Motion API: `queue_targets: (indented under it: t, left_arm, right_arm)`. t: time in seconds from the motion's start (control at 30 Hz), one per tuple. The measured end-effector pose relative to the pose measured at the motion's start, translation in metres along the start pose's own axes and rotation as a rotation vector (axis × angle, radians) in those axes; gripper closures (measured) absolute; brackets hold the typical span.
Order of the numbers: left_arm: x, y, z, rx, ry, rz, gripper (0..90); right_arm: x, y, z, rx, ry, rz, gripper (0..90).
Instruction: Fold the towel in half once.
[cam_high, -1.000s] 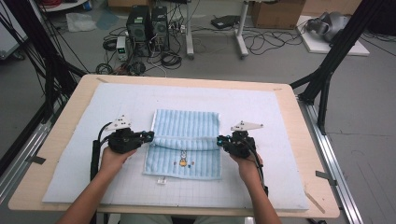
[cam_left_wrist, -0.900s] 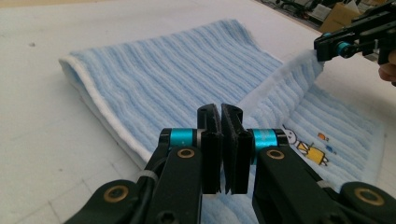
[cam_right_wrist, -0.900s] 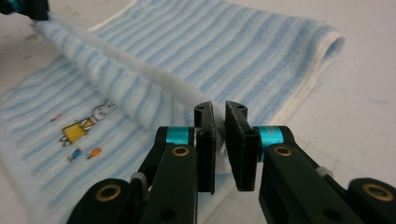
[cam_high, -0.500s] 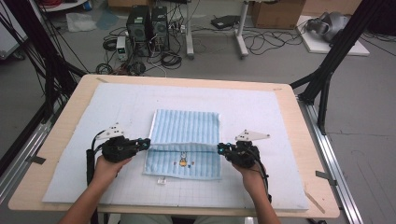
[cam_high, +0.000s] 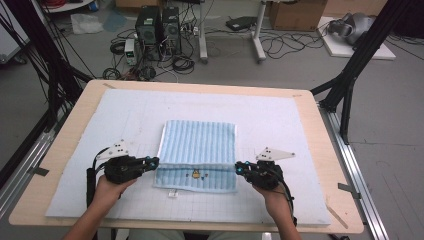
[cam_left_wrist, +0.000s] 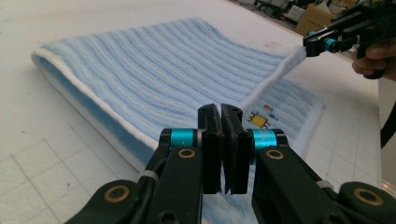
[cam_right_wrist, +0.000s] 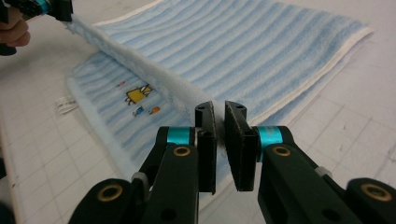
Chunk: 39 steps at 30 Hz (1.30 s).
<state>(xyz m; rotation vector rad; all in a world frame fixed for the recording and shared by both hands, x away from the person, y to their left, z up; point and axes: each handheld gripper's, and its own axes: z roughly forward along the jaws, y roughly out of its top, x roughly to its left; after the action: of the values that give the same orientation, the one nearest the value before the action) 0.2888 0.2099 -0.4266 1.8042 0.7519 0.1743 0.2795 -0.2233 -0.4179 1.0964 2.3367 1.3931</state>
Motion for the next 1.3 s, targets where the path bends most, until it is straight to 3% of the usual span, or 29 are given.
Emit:
queue_targets:
  t: [0.37,0.57,0.8,0.87,0.97,1.07,1.2,1.3]
  left_arm:
    - [-0.007,-0.009,-0.006,0.03,-0.039,0.001,86.2]
    - [-0.009,-0.01,-0.003,0.047,-0.06,0.012,85.6]
    - [-0.01,-0.012,-0.003,0.067,-0.063,0.019,86.0]
    - [-0.01,-0.012,-0.003,0.064,-0.064,0.018,86.0]
    - [-0.01,-0.013,-0.003,0.064,-0.064,0.016,86.1]
    - [-0.01,-0.013,-0.003,0.065,-0.066,0.017,86.1]
    - [-0.01,-0.011,-0.005,0.05,-0.071,0.013,86.2]
    - [-0.012,-0.011,-0.008,0.037,-0.082,0.018,86.2]
  right_arm:
    - [0.009,-0.013,-0.009,0.043,0.011,-0.019,86.2]
    - [0.007,-0.014,-0.004,0.038,0.011,0.017,70.9]
    - [0.012,-0.015,0.008,0.086,0.012,-0.006,61.9]
    - [0.015,-0.016,0.015,0.118,0.009,-0.02,64.0]
    - [0.017,-0.019,0.024,0.183,-0.013,-0.052,74.8]
    - [0.017,-0.019,0.025,0.192,-0.008,-0.069,87.4]
    - [0.019,-0.018,0.024,0.191,-0.01,-0.09,89.1]
    - [0.018,-0.015,0.018,0.163,0.014,-0.07,89.1]
